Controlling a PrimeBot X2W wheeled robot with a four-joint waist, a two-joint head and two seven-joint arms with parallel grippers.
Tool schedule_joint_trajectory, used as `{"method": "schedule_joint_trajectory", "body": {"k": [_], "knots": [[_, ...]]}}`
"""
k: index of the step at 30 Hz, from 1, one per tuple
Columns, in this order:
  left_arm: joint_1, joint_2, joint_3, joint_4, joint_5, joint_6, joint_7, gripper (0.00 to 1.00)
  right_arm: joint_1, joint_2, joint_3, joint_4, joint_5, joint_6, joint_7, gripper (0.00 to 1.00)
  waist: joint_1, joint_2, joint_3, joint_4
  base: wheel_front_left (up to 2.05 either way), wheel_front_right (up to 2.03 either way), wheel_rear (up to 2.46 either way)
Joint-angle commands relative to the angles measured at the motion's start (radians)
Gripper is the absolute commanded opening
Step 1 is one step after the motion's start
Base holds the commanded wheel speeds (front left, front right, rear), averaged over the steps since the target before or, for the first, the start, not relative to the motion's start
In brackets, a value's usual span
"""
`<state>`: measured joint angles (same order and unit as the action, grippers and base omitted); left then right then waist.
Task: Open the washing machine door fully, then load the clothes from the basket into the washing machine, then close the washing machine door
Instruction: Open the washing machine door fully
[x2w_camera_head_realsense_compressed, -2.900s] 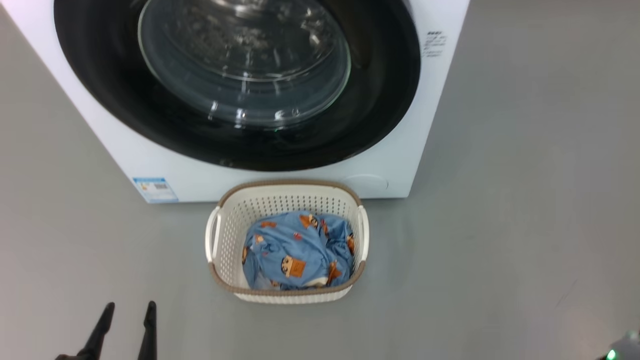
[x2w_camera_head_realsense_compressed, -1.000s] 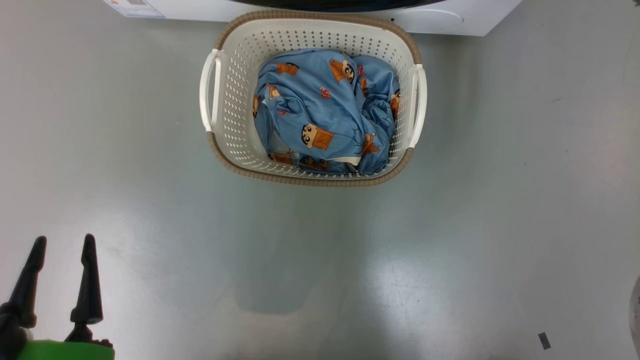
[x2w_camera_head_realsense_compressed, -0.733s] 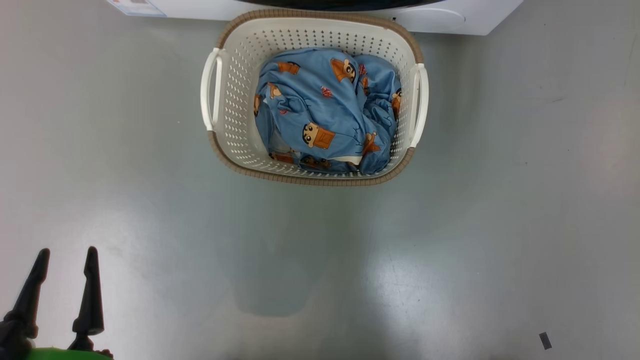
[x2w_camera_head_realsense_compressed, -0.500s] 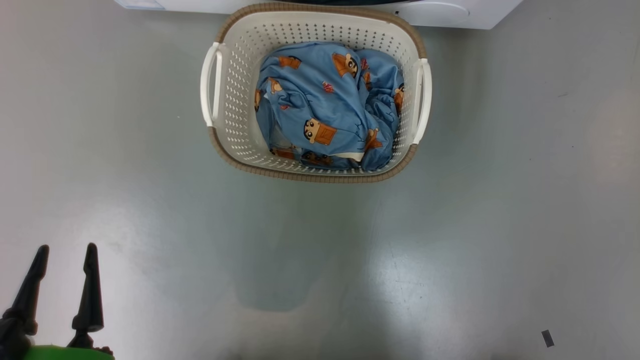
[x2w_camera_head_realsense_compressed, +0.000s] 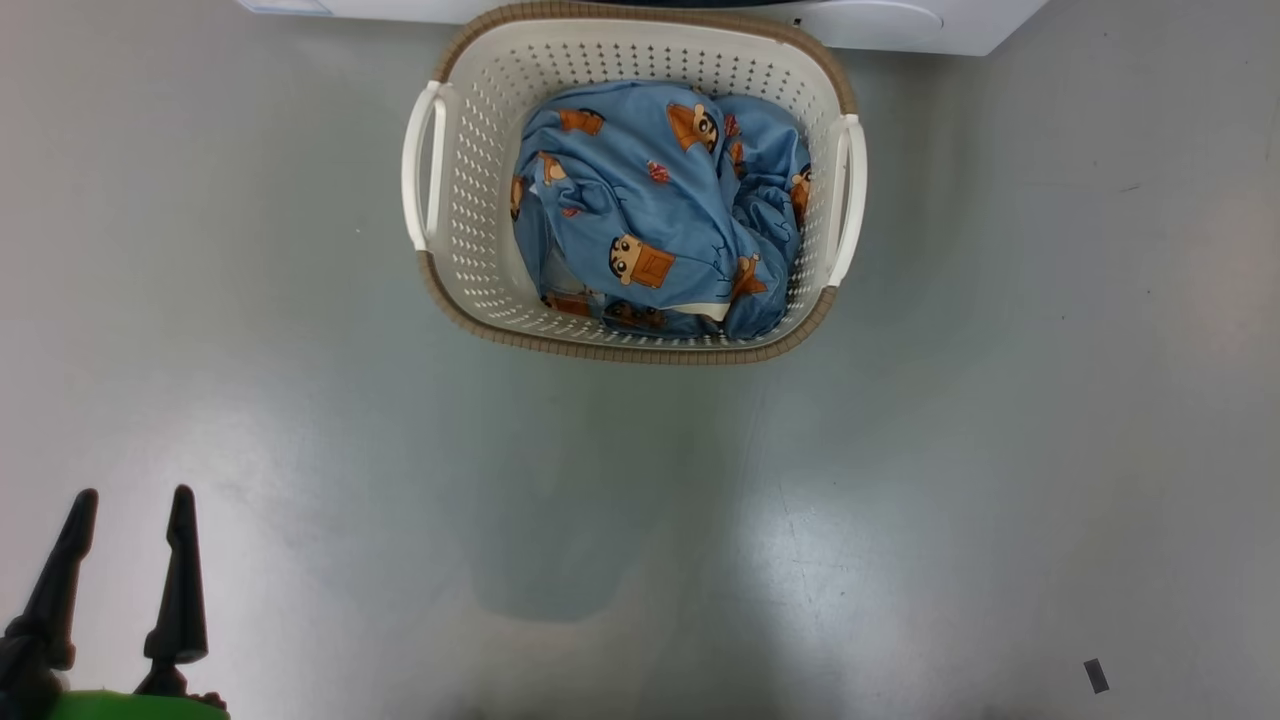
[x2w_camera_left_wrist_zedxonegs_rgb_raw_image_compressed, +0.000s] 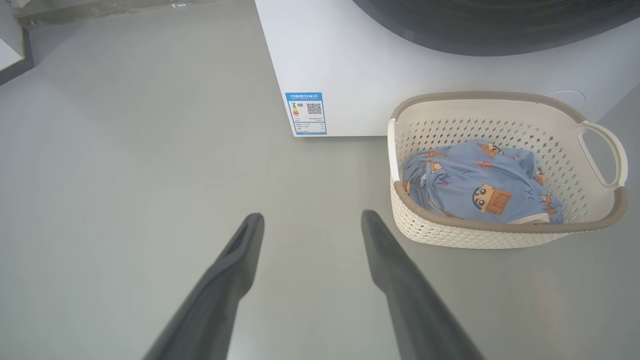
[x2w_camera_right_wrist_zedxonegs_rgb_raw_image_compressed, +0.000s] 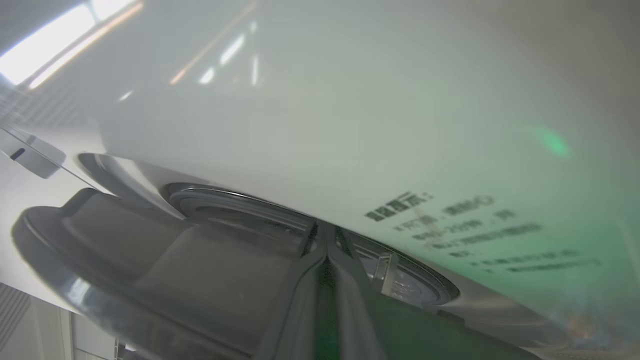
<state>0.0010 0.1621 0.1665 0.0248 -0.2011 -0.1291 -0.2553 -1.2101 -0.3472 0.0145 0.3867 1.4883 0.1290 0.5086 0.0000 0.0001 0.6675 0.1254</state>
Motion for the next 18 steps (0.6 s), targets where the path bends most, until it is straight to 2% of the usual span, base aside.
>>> {"method": "schedule_joint_trajectory", "body": {"k": [1, 18], "knots": [[0.011, 0.017, 0.042, -0.019, 0.008, -0.002, -0.006, 1.00, -0.012, 0.001, 0.008, -0.023, -0.001, 0.002, 0.010, 0.00, 0.0000, -0.0001, -0.001, -0.002, 0.00, 0.00, 0.00], [0.012, 0.001, 0.084, -0.006, 0.019, -0.002, -0.006, 1.00, -0.002, -0.010, 0.051, -0.007, 0.013, 0.002, 0.059, 0.00, 0.0000, -0.0001, -0.007, -0.012, 0.00, 0.00, 0.00]]}}
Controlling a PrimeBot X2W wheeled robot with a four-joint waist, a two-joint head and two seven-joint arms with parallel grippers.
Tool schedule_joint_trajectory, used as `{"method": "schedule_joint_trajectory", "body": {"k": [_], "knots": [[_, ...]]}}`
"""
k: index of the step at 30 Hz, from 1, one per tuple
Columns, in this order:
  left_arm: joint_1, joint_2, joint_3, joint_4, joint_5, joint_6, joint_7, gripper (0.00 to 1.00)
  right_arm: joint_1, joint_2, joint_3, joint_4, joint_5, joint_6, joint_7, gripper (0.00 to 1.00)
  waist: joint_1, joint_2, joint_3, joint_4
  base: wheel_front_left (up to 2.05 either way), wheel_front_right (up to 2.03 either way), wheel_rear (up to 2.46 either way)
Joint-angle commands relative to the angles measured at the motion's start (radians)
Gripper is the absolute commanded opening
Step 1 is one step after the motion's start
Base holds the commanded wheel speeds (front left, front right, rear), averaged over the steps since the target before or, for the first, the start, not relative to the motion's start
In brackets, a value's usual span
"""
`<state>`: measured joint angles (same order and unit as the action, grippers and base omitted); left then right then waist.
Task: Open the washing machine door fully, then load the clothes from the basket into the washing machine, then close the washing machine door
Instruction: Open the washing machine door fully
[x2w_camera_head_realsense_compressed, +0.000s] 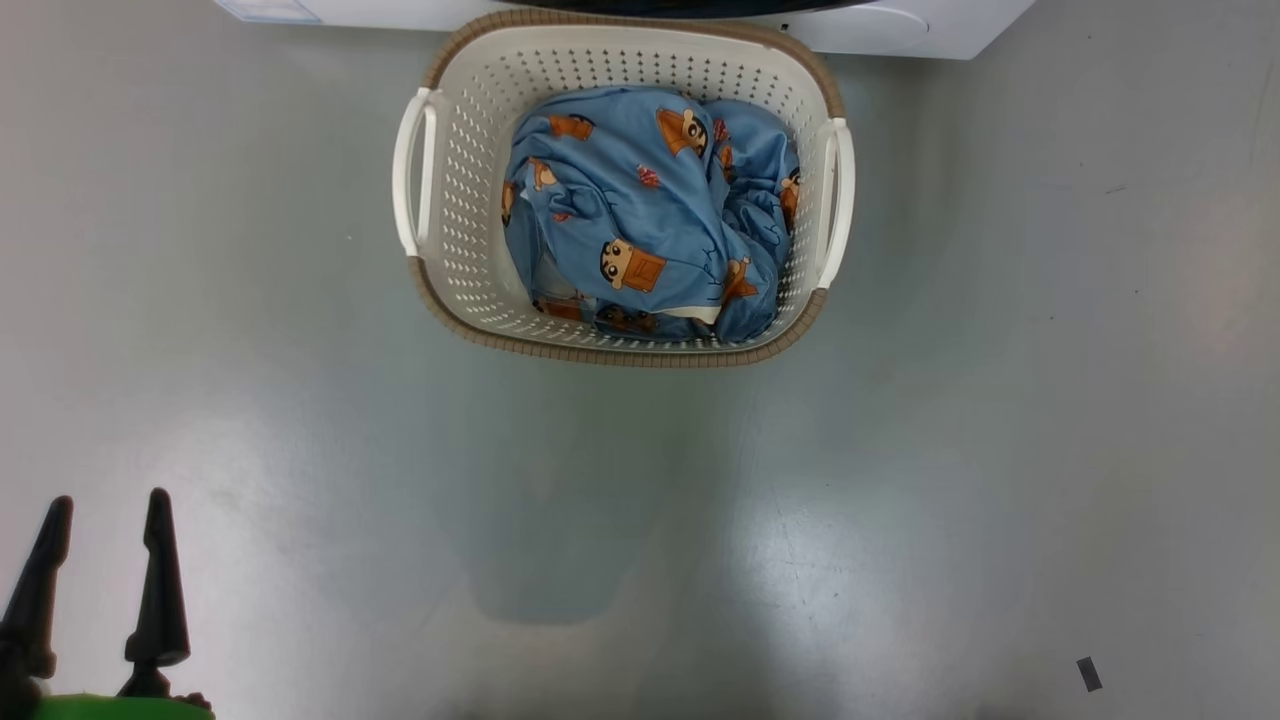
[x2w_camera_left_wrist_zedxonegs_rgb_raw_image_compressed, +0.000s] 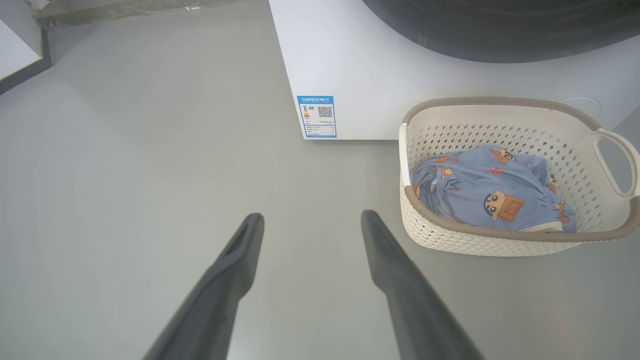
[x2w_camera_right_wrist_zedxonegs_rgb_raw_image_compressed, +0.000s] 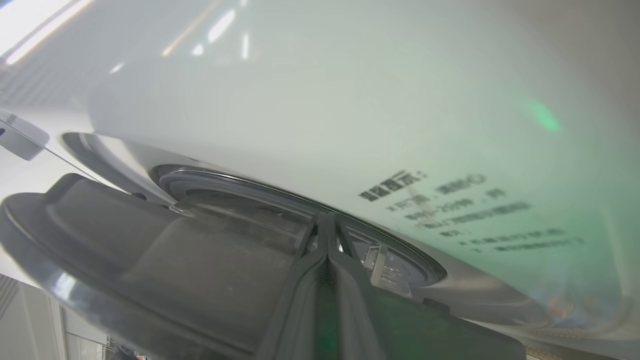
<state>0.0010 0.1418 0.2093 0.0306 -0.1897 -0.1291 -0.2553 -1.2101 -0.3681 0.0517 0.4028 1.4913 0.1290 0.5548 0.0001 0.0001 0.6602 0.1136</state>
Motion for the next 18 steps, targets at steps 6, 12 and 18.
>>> {"method": "schedule_joint_trajectory", "body": {"k": [6, 12, 18], "knots": [[0.018, 0.007, 0.052, -0.020, 0.014, -0.002, -0.006, 1.00, 0.003, 0.018, 0.034, -0.030, 0.016, 0.002, 0.032, 0.00, -0.0001, -0.0001, 0.000, -0.004, 0.00, 0.00, 0.00], [0.021, 0.003, 0.058, -0.028, 0.025, -0.002, -0.006, 1.00, 0.010, 0.025, 0.056, -0.043, 0.015, 0.002, 0.048, 0.00, -0.0001, -0.0001, -0.005, -0.010, 0.00, 0.00, 0.00], [0.021, 0.001, 0.043, -0.027, 0.035, -0.002, -0.006, 1.00, 0.014, 0.033, 0.076, -0.053, 0.013, 0.002, 0.060, 0.00, -0.0001, -0.0001, -0.023, -0.013, 0.00, 0.00, 0.00]]}}
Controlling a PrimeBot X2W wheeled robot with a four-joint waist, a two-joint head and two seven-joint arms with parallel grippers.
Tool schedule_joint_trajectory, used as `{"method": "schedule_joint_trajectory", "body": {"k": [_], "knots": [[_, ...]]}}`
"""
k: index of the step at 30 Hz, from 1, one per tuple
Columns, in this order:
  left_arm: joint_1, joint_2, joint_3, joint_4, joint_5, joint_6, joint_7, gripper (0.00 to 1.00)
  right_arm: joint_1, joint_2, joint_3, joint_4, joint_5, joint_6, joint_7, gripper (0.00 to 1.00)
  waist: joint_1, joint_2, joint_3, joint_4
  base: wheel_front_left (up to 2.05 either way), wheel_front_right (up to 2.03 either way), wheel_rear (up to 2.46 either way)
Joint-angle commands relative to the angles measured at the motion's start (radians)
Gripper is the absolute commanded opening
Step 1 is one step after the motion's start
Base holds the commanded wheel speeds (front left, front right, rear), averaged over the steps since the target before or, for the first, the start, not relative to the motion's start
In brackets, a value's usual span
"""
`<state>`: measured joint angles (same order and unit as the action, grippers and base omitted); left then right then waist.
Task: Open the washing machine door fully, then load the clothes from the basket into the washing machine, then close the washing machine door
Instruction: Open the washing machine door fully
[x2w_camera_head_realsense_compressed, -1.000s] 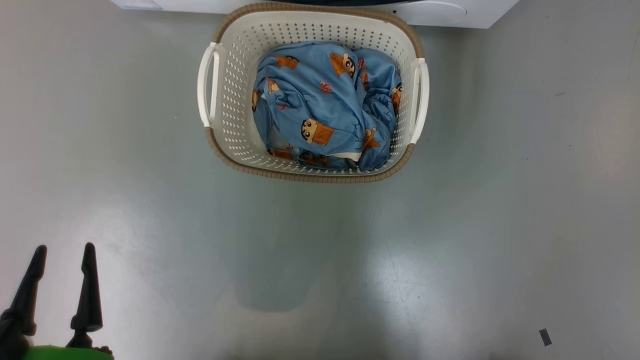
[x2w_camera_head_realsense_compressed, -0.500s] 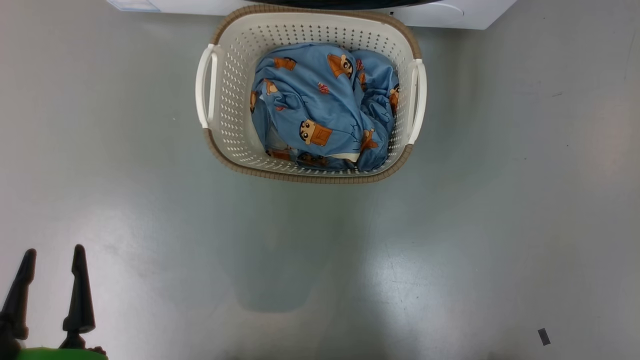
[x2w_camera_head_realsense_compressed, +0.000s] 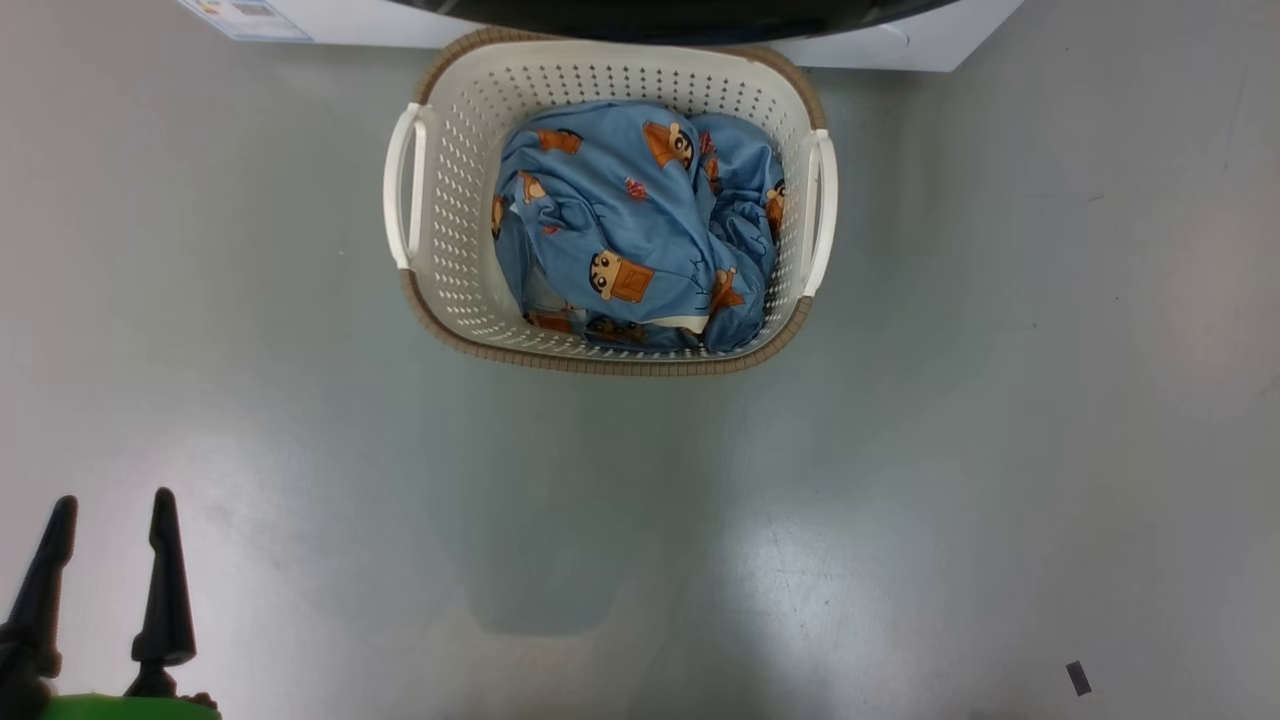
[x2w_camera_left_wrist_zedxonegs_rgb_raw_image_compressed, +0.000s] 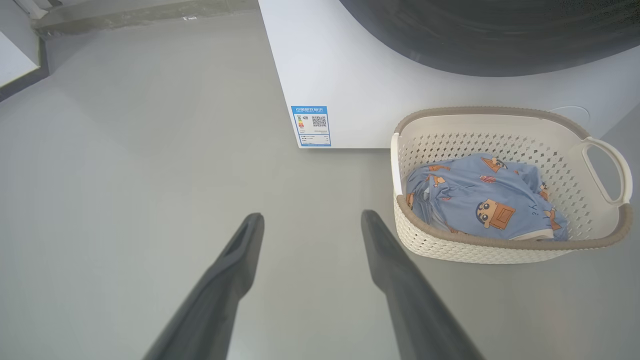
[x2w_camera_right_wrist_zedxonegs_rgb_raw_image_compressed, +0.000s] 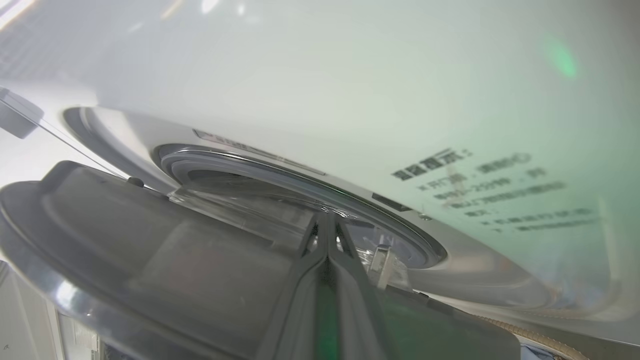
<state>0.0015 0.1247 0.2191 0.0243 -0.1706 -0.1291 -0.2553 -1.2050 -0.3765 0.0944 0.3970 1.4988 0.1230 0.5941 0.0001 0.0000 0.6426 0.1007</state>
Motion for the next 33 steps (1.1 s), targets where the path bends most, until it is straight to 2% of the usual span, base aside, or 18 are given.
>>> {"method": "schedule_joint_trajectory", "body": {"k": [1, 14, 33], "knots": [[0.020, 0.018, 0.030, -0.020, 0.018, -0.002, -0.006, 1.00, 0.009, 0.042, 0.036, -0.047, 0.005, 0.008, 0.023, 0.00, -0.0001, 0.0000, -0.008, 0.000, 0.00, 0.00, 0.00], [0.016, 0.010, 0.022, -0.003, 0.020, -0.002, -0.006, 1.00, 0.042, 0.055, 0.051, -0.068, 0.019, 0.008, 0.039, 0.00, -0.0001, 0.0000, -0.042, -0.001, 0.00, 0.00, 0.00], [0.003, 0.014, 0.015, 0.030, 0.010, -0.002, -0.006, 1.00, 0.212, 0.102, 0.088, -0.098, 0.064, 0.008, 0.063, 0.00, -0.0001, 0.0000, -0.117, -0.010, 0.00, 0.00, 0.00]]}}
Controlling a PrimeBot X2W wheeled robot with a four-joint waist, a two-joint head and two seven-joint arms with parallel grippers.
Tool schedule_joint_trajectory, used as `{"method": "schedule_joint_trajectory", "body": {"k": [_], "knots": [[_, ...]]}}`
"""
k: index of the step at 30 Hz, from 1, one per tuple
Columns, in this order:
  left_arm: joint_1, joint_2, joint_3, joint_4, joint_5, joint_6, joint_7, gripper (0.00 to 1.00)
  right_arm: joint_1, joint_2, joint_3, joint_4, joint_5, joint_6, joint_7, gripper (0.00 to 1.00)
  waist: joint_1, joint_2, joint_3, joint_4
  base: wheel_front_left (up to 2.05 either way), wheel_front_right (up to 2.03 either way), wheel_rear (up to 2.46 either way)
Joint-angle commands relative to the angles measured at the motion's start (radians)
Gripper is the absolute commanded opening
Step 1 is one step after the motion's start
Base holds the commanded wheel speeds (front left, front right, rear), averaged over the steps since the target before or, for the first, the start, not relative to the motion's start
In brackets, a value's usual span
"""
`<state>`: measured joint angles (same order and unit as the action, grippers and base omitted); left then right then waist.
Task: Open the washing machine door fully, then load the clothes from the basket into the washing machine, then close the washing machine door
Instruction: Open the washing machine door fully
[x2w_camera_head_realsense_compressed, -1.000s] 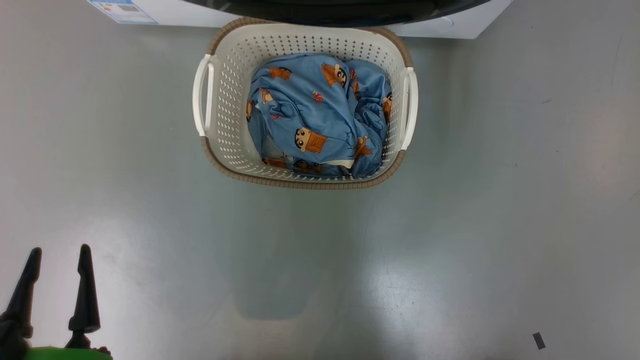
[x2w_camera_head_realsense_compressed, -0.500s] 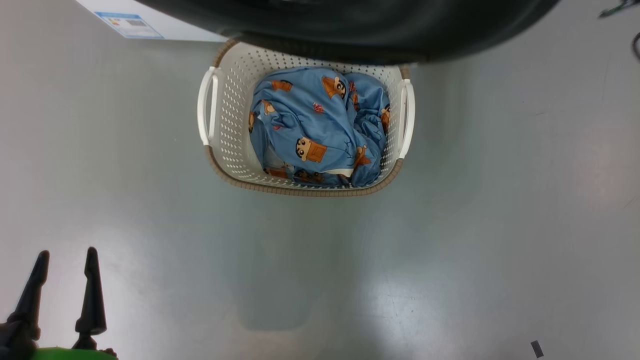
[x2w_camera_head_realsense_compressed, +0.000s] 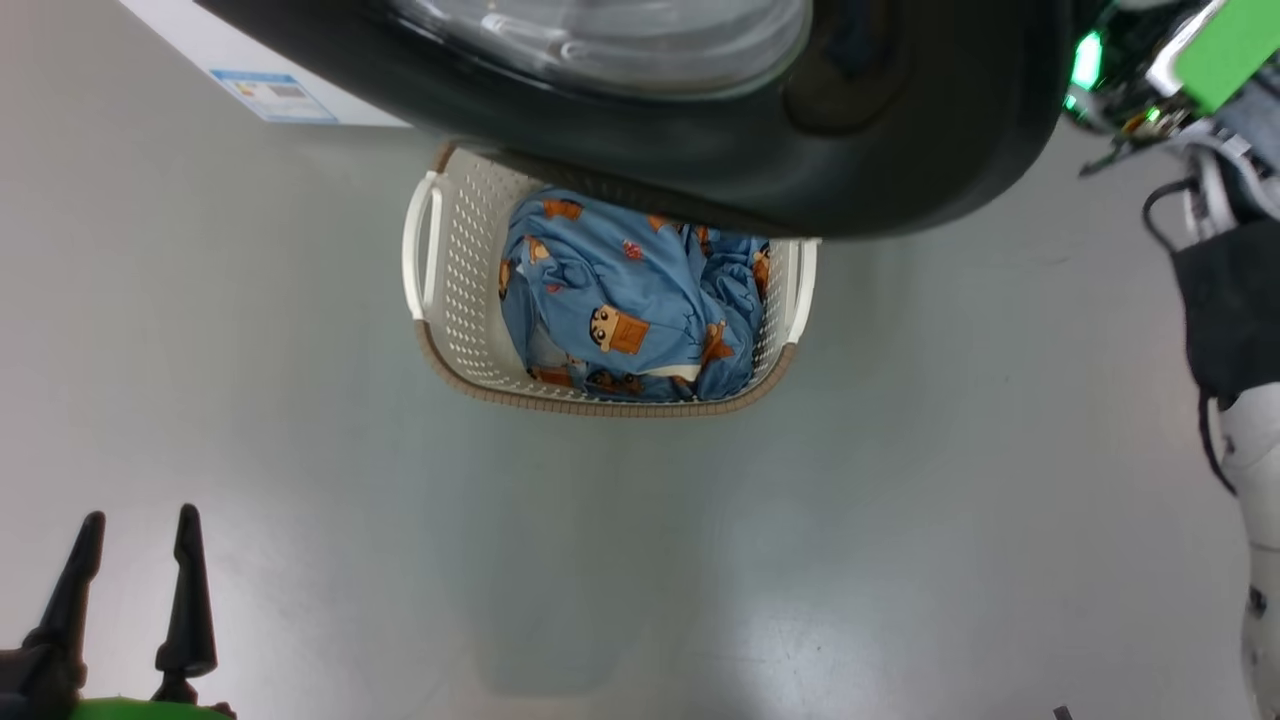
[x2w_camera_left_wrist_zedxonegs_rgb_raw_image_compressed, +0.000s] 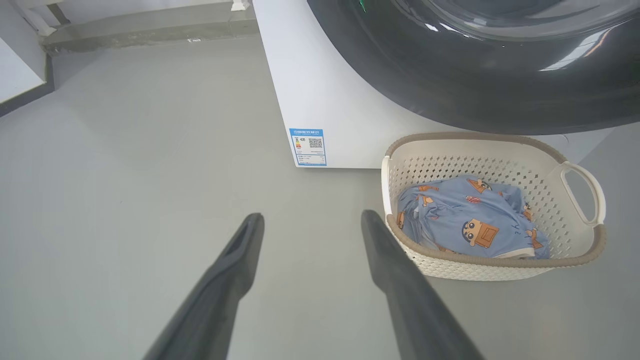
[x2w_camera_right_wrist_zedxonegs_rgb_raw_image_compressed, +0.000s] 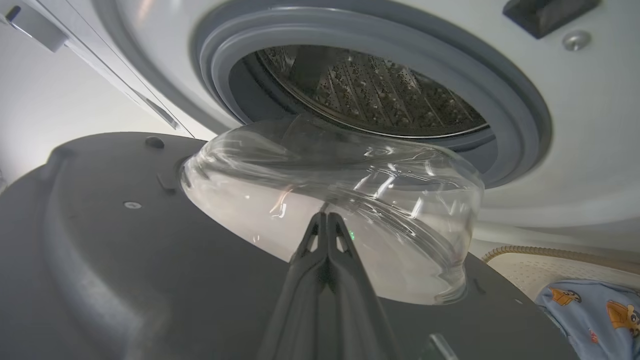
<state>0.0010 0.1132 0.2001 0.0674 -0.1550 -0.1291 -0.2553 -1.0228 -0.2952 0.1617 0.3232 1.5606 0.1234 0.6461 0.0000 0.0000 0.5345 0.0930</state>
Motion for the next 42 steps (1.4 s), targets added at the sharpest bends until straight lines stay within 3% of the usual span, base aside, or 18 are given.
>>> {"method": "schedule_joint_trajectory", "body": {"k": [1, 29, 42], "knots": [[0.003, 0.025, 0.033, -0.011, -0.006, -0.002, -0.006, 1.00, 0.039, 0.023, 0.026, -0.021, 0.001, 0.007, 0.015, 0.00, 0.0000, 0.0000, -0.015, -0.003, 0.00, 0.00, 0.00], [-0.016, -0.045, -0.006, 0.015, 0.005, -0.002, -0.006, 1.00, 0.335, 0.090, 0.039, -0.120, 0.056, 0.007, 0.075, 0.00, 0.0000, 0.0000, -0.202, 0.032, 0.00, 0.00, 0.00], [-0.005, -0.062, -0.033, 0.031, 0.011, -0.002, -0.006, 1.00, 0.467, 0.155, 0.070, -0.124, 0.072, 0.007, 0.126, 0.00, 0.0000, 0.0000, -0.282, 0.062, 0.00, 0.00, 0.00]]}}
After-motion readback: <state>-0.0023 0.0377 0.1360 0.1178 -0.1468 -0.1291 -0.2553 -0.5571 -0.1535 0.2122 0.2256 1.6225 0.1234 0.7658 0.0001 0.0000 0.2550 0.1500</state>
